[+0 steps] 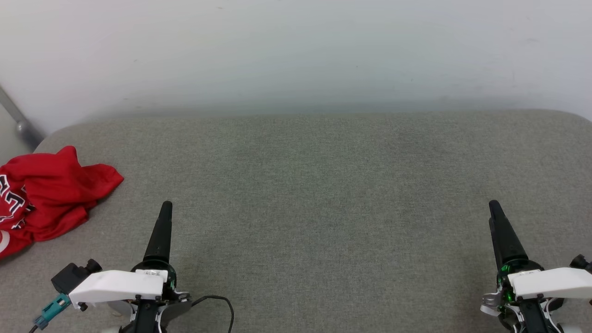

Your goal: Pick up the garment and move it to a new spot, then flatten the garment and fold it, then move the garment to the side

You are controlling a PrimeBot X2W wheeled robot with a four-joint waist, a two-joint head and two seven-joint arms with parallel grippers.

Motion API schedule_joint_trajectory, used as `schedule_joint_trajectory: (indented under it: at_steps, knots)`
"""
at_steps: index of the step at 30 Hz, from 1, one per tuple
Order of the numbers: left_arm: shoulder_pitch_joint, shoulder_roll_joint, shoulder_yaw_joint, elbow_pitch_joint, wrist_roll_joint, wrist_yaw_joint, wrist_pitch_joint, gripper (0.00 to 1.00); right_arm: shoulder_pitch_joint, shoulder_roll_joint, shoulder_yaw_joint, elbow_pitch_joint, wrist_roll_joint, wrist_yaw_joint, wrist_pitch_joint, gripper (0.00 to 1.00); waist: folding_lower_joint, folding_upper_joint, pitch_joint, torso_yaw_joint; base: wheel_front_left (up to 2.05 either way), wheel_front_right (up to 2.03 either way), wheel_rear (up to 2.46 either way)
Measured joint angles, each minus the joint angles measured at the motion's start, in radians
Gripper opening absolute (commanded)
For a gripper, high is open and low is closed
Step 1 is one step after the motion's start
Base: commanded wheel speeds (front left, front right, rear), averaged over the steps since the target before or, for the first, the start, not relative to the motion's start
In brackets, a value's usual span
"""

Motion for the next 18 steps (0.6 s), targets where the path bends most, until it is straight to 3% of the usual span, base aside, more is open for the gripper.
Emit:
schedule_joint_trajectory:
  at_steps: [18]
  knots:
    - [-0.002,-0.003,-0.036,-0.047,0.413,0.003,-0.065,1.0,0.001,0.003,0.004,-0.05,-0.462,0.0,-0.039,1.0,0.0,0.0,-0.001,0.003,0.0,0.0,0.0]
